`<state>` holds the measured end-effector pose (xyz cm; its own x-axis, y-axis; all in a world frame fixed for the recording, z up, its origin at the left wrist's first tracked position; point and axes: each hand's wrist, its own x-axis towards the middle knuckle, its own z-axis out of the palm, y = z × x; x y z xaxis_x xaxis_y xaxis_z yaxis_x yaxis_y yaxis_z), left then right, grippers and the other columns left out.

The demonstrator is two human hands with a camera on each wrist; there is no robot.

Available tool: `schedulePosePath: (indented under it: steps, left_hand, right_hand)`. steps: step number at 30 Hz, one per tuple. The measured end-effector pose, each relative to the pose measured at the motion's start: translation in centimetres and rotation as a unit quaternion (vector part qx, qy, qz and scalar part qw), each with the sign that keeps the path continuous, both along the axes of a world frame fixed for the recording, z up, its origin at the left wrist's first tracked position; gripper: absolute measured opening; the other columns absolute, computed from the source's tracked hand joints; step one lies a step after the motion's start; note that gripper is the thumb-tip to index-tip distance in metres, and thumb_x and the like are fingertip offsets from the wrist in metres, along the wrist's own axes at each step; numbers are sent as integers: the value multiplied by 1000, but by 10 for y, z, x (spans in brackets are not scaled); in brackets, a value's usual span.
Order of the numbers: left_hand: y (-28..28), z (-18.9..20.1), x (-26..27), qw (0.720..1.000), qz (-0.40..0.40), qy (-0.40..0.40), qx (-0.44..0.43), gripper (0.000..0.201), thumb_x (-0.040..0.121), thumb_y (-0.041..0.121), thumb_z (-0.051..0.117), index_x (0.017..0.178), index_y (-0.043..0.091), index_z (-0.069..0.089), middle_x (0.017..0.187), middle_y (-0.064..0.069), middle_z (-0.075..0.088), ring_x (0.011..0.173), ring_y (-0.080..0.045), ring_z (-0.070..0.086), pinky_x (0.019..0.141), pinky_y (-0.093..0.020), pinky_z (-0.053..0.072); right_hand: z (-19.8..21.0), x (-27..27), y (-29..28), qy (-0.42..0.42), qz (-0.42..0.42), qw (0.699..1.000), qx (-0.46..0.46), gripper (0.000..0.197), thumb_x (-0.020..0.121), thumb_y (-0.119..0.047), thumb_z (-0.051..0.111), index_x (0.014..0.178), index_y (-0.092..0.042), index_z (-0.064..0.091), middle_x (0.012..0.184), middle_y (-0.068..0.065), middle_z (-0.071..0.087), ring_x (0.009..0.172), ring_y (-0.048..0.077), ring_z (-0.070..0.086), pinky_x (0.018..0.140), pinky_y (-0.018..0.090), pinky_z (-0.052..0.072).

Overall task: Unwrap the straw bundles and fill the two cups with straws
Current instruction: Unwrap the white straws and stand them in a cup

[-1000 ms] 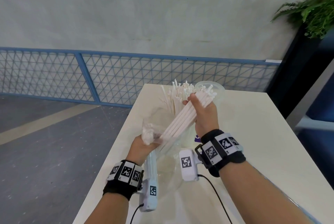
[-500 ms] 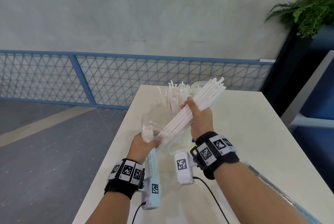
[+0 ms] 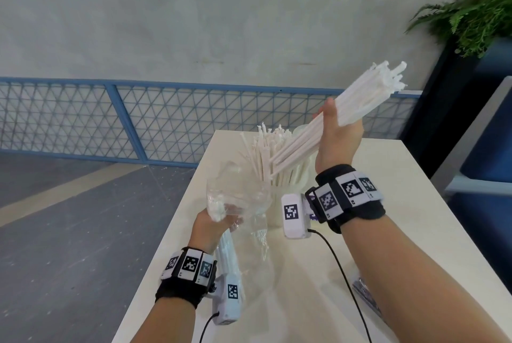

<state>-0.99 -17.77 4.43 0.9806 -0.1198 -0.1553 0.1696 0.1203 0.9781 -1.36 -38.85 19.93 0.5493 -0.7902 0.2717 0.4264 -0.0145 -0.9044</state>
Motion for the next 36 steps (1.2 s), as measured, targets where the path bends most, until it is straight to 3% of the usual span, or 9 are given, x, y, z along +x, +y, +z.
schedulePosePath:
  steps: [4,9,12,17,21,25,29,32,36]
  left_hand:
    - [-2,1,-2,1000,-4,-1,1,16,71,-10,70,83,1,66,75,-11,71,62,-20,69,73,-37,52]
    - [0,2,-3,999,-20,-24,20,27,57,3,80,82,3,70,77,-9,74,72,-26,65,77,-41,52]
    - [-1,2,-3,998,-24,-45,43,22,63,-2,79,83,2,72,80,-6,75,68,-16,64,69,-32,53]
    - [-4,1,-4,997,-24,-59,49,23,70,-8,72,92,-10,67,83,-7,74,64,-5,64,59,-15,49]
    - [-2,1,-4,996,-26,-65,52,23,70,-7,72,92,-8,68,94,-15,73,77,-8,67,63,-16,51]
    - [-1,3,-6,996,-25,-69,45,22,69,-4,74,91,-5,70,95,-13,74,86,-13,68,71,-19,51]
    - [0,4,-5,996,-24,-68,56,21,69,4,78,88,0,72,96,-12,74,91,-17,68,84,-28,51]
    - [-3,6,-8,994,-34,-85,53,20,69,-1,76,88,-2,71,91,-7,73,87,-11,68,81,-21,51]
    - [-10,6,-8,991,-46,-102,74,41,58,7,81,96,9,68,86,0,72,79,-4,67,72,-16,52]
  right_hand:
    - [-9,7,6,22,22,994,-101,34,86,-28,63,98,3,61,83,6,62,71,13,59,58,6,44]
    - [-46,18,14,132,87,969,-189,38,87,-30,62,104,4,62,86,2,61,71,9,56,54,0,39]
    - [-57,18,18,166,127,957,-203,37,86,-26,64,111,0,59,95,8,66,80,14,59,59,8,40]
    - [-81,21,22,247,198,924,-215,54,86,-31,63,129,-2,48,101,28,66,109,36,59,94,33,46]
    - [-97,19,22,298,212,901,-233,53,86,-29,62,129,-2,47,101,33,65,95,40,63,79,30,48]
    - [-94,18,25,263,172,915,-254,57,82,-24,68,129,-6,42,121,17,56,109,29,56,90,31,45]
    - [-84,-12,40,37,12,947,-320,36,81,-15,68,112,-8,52,112,3,48,96,6,47,90,10,37]
    - [-87,-29,53,54,178,899,-396,9,86,-7,61,95,-8,64,92,3,64,78,2,55,75,9,43]
    - [-100,-30,58,202,323,830,-406,19,83,-10,66,101,-8,67,96,6,70,79,8,61,72,3,44]
